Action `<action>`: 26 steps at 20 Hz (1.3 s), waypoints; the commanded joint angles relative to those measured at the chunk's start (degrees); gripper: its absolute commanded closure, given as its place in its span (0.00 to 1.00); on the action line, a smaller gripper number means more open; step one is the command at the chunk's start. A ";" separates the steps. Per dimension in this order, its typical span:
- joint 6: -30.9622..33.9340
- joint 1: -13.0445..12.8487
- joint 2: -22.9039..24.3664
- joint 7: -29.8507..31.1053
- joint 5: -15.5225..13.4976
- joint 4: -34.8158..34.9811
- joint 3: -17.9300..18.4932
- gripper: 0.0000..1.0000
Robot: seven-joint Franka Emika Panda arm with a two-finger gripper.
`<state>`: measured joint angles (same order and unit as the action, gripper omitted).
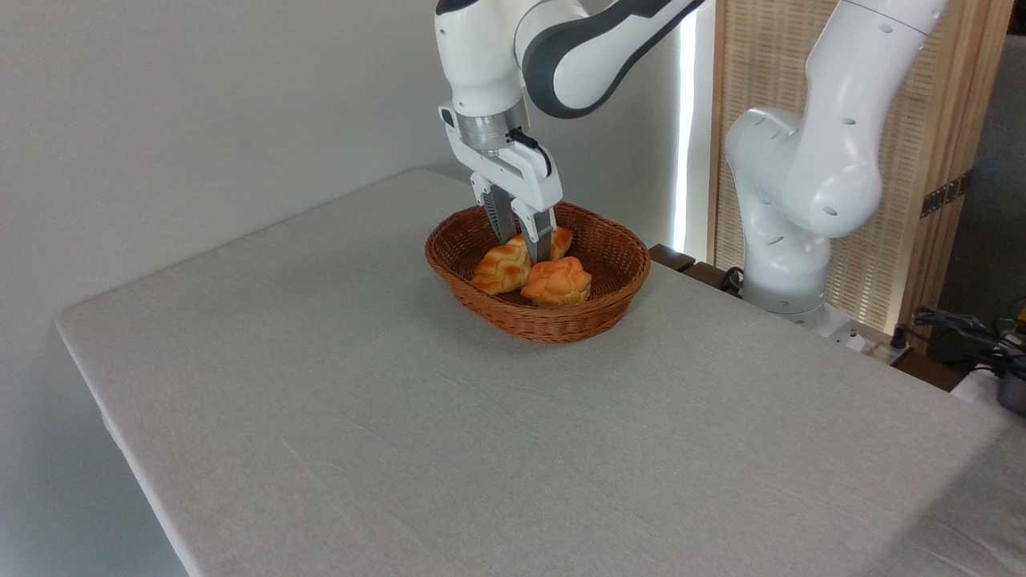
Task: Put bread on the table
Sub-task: 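Close the gripper on the elongated golden roll in the basket, then lift the roll out of the basket and carry it beside the basket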
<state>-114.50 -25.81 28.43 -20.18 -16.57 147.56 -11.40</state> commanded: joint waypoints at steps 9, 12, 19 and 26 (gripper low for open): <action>5.05 -0.12 0.14 -1.26 -0.22 -5.33 1.02 0.74; 12.26 0.06 0.14 -1.17 -0.22 -12.63 3.30 0.74; 16.50 -0.03 -1.35 -2.05 -0.13 -19.85 7.35 0.73; 5.02 -0.38 -14.79 -5.46 10.58 -28.64 13.14 0.67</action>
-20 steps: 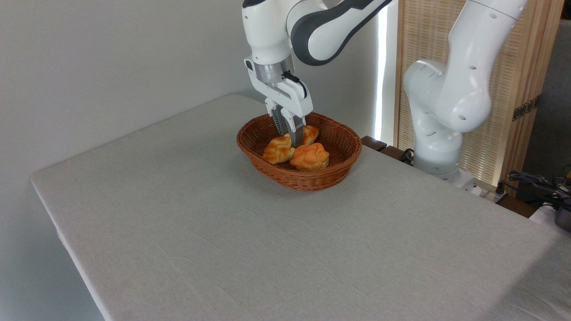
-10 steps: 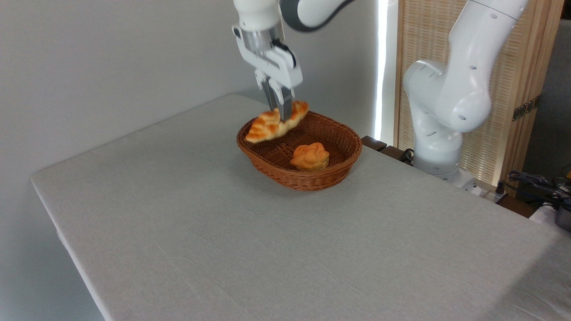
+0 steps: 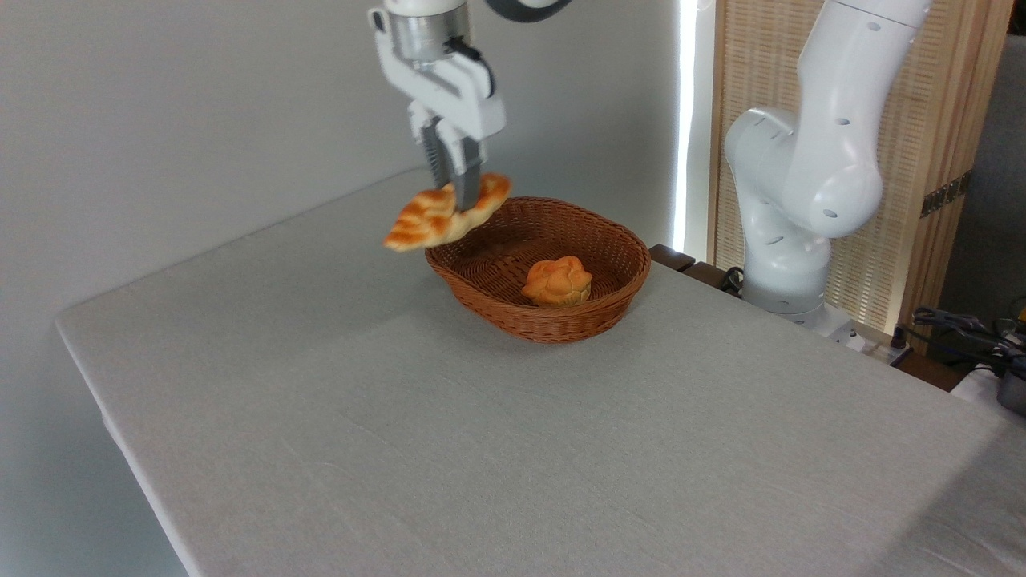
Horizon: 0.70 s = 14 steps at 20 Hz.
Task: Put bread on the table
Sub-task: 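Lift the roll out of the basket and carry it beside the basket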
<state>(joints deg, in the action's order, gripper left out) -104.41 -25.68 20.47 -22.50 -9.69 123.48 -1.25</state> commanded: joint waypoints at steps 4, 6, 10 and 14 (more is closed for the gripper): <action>-18.08 -0.60 -12.19 -8.60 3.97 -4.57 6.17 0.55; -20.64 -0.60 -14.04 -9.49 3.97 -4.57 6.17 0.53; -27.58 -0.60 -19.84 -9.23 4.06 -4.57 5.47 0.21; -29.53 -0.60 -21.70 -9.14 4.06 -4.57 5.38 0.00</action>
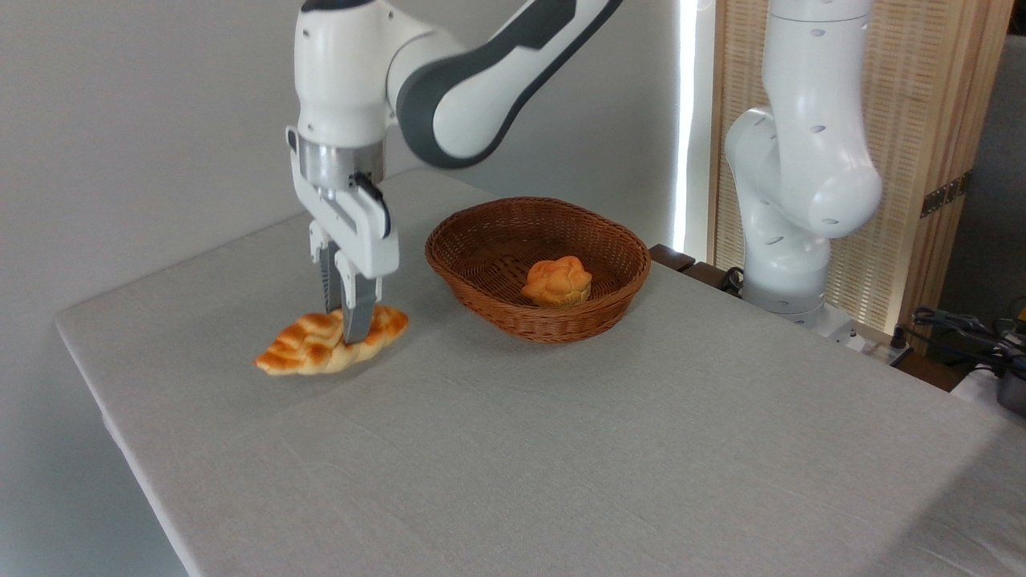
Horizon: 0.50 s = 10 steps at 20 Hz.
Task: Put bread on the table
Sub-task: 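Lower the roll onto the table and open the gripper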
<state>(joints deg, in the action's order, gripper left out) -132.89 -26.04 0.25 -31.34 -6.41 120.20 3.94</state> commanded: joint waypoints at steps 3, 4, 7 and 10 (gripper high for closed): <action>-0.88 -0.15 -1.57 0.05 0.70 -1.20 0.19 0.00; -0.88 -0.15 -1.57 0.14 0.70 -1.20 0.19 0.00; -0.62 -0.06 -1.57 0.40 0.61 -1.20 0.19 0.00; -0.62 -0.06 -1.48 1.02 0.61 -1.20 0.19 0.00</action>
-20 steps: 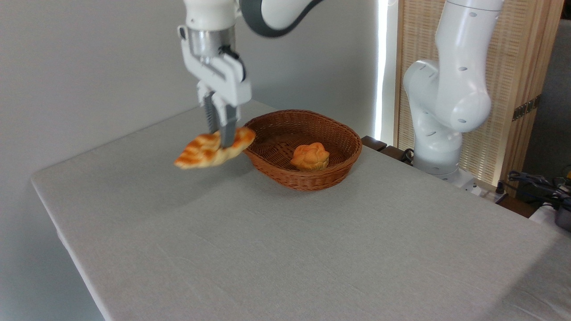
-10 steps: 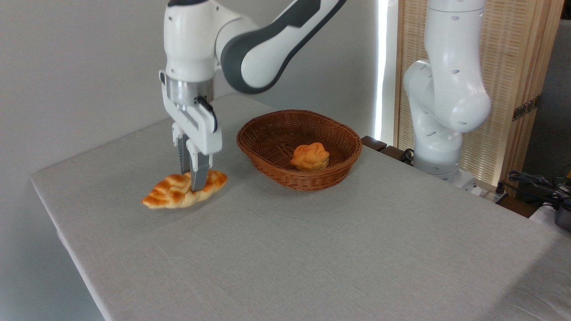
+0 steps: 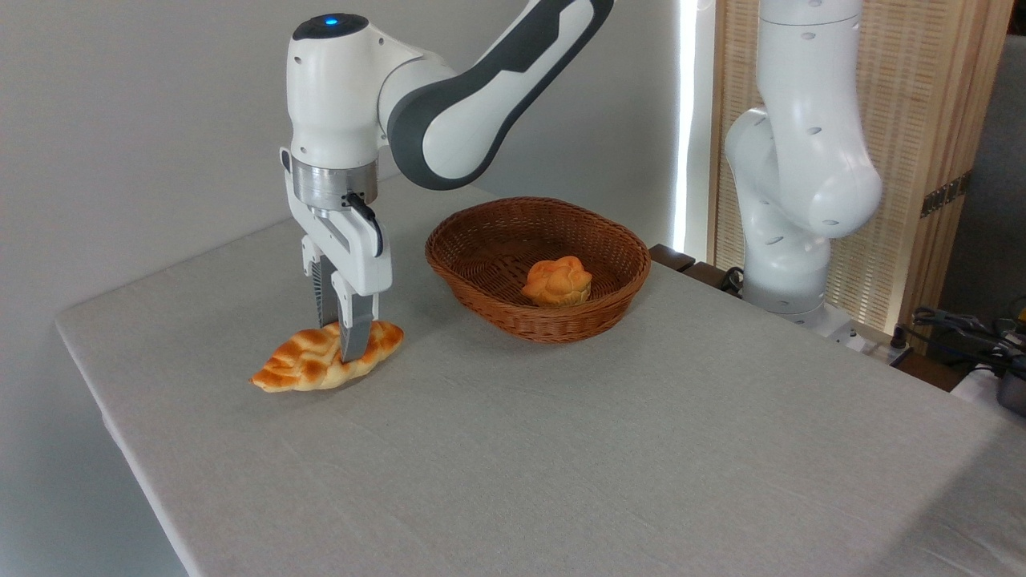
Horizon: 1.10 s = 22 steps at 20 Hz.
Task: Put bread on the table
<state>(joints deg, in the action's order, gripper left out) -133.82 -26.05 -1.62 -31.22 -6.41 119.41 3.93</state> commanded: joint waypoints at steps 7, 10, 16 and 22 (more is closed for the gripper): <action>7.92 6.86 3.81 0.89 0.52 -3.37 -3.03 0.00; 23.21 18.55 3.99 0.37 0.61 -12.59 -11.30 0.00; 36.78 23.85 3.11 -1.38 0.52 -24.83 -10.97 0.00; 41.52 25.78 1.79 -4.98 0.70 -27.91 -11.23 0.00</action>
<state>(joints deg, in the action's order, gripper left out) -96.93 -1.78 1.70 -33.65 -6.40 95.00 -6.55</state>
